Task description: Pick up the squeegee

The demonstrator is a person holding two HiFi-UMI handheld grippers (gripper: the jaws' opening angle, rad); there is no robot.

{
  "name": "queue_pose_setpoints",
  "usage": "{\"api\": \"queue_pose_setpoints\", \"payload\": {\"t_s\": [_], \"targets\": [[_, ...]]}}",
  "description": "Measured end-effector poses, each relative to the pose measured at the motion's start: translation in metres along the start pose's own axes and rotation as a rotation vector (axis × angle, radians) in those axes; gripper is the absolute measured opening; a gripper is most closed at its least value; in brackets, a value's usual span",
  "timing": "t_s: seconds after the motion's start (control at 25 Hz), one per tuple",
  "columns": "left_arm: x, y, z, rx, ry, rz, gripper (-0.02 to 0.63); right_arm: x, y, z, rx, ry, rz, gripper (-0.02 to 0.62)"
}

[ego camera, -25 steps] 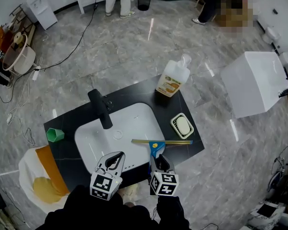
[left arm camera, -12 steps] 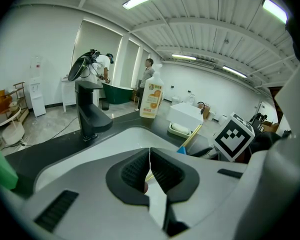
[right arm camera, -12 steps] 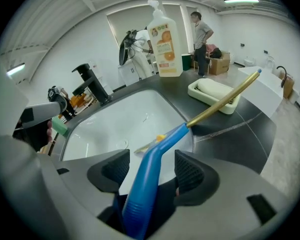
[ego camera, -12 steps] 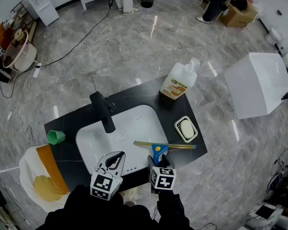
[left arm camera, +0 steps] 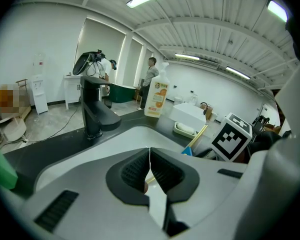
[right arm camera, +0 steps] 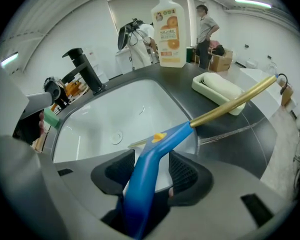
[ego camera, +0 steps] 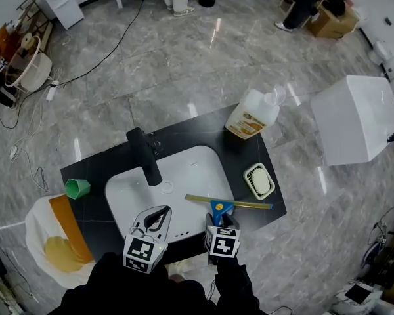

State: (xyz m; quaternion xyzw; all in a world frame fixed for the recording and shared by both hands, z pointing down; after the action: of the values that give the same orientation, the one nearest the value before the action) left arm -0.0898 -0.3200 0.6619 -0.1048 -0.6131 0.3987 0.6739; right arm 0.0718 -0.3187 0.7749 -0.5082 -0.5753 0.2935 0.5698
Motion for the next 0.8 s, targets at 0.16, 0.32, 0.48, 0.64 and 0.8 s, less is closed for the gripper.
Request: {"api": "queue_pose_setpoints", "payload": {"t_s": [0.16,0.32,0.48,0.64,0.8], "targets": [[0.001,-0.001,0.006,-0.005,0.004,-0.001,0.025,0.002,-0.004,0.000,-0.003,-0.024,0.003,0.185],[0.001,-0.003,0.006,-0.005,0.007,0.002,0.025,0.000,-0.007,-0.001,-0.013,-0.030,-0.003,0.146],[0.002,-0.005,0.007,-0.004,0.004,0.004,0.025,0.000,-0.007,-0.001,-0.024,-0.038,-0.015,0.143],[0.001,-0.003,0.004,-0.002,-0.001,-0.006,0.025,0.001,-0.004,-0.001,-0.031,-0.040,-0.028,0.141],[-0.007,0.004,0.000,-0.007,-0.013,-0.019,0.025,-0.006,0.008,0.000,-0.035,-0.033,-0.055,0.140]]}}
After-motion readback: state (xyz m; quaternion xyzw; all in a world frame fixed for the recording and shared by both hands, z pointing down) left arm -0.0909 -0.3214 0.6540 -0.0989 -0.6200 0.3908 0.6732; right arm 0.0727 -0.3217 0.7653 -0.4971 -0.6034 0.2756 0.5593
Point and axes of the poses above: the fingertips, and each gripper's own axes: y backward along the fingers, z to its left, x out of its underside, the point moved 1 cm from there along y, backward along the fingers, and after that the axes turned 2 degrees about z, right-handed, at the moved point
